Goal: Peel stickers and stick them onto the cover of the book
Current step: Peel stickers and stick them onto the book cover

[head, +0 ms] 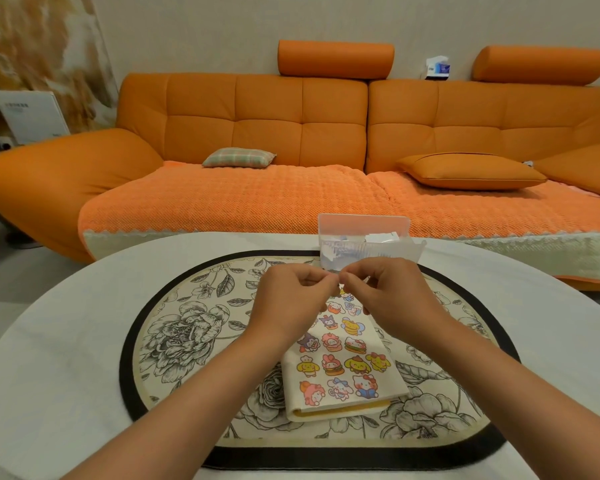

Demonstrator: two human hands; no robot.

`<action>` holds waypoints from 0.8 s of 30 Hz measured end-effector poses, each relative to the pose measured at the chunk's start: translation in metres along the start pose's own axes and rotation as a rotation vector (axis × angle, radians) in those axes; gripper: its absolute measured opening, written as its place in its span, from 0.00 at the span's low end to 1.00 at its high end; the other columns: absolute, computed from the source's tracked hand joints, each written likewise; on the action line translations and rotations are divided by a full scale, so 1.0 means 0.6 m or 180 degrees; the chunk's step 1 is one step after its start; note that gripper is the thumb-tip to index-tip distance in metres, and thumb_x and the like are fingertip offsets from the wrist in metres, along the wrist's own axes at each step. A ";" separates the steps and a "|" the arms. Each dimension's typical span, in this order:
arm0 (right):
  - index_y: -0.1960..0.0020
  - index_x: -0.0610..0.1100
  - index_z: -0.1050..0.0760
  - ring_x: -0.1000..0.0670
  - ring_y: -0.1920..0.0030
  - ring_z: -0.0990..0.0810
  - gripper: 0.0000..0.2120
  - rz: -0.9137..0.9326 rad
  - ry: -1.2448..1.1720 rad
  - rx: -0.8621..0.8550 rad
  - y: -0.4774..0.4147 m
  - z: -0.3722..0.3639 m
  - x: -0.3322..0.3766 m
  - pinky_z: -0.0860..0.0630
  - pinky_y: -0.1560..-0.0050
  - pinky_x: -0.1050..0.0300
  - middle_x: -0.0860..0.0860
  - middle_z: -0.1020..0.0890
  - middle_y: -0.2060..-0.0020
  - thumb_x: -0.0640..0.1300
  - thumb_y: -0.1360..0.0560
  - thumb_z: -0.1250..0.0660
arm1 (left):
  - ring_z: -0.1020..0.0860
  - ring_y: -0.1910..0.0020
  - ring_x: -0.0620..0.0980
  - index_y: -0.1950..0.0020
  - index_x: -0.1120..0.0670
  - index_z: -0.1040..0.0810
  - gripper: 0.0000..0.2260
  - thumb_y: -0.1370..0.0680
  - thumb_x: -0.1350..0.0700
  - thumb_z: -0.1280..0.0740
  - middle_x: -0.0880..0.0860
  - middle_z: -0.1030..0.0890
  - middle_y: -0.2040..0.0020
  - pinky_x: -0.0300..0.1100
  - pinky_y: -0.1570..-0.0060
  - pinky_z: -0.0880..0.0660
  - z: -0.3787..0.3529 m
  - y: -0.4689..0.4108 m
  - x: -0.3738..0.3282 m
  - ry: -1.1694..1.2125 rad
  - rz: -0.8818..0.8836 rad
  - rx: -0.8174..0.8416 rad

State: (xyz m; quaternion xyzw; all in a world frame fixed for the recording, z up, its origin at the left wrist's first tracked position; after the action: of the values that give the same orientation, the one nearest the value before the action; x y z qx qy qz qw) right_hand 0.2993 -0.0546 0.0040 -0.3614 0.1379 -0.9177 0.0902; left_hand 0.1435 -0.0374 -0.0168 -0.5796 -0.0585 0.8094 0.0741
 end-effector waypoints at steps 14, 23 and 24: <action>0.53 0.54 0.15 0.57 0.70 0.21 0.06 0.0023 -0.0077 -0.0271 0.006 -0.012 0.003 0.29 0.67 0.61 0.74 0.23 0.71 0.49 0.22 0.31 | 0.26 0.72 0.41 0.62 0.50 0.18 0.07 0.24 0.53 0.29 0.44 0.21 0.71 0.43 0.67 0.27 -0.015 0.002 0.016 0.0101 -0.0059 -0.0064; 0.56 0.44 0.13 0.56 0.77 0.26 0.08 -0.0738 -0.1153 -0.0060 0.008 -0.016 -0.006 0.30 0.75 0.64 0.54 0.17 0.72 0.41 0.23 0.32 | 0.27 0.71 0.41 0.62 0.50 0.19 0.09 0.21 0.53 0.32 0.44 0.22 0.70 0.38 0.67 0.31 -0.015 0.000 0.015 -0.0150 -0.0330 0.0081; 0.56 0.44 0.14 0.54 0.76 0.25 0.08 -0.0803 -0.1264 -0.0022 0.008 -0.017 -0.006 0.28 0.73 0.62 0.52 0.15 0.69 0.41 0.23 0.32 | 0.27 0.70 0.41 0.61 0.50 0.19 0.09 0.21 0.53 0.32 0.45 0.21 0.69 0.39 0.67 0.30 -0.015 0.000 0.014 -0.0186 -0.0359 0.0091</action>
State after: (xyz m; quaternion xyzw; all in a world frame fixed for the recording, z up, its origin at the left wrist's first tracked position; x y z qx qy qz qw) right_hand 0.2950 -0.0564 -0.0071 -0.5496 0.0743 -0.8321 -0.0011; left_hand 0.1495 -0.0360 -0.0273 -0.5503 -0.0816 0.8213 0.1262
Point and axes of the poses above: each hand's wrist, its own y-axis away from the middle knuckle, its own z-axis out of the back of the hand, x = y × z, the point moved 5 cm from there along -y, towards the middle knuckle
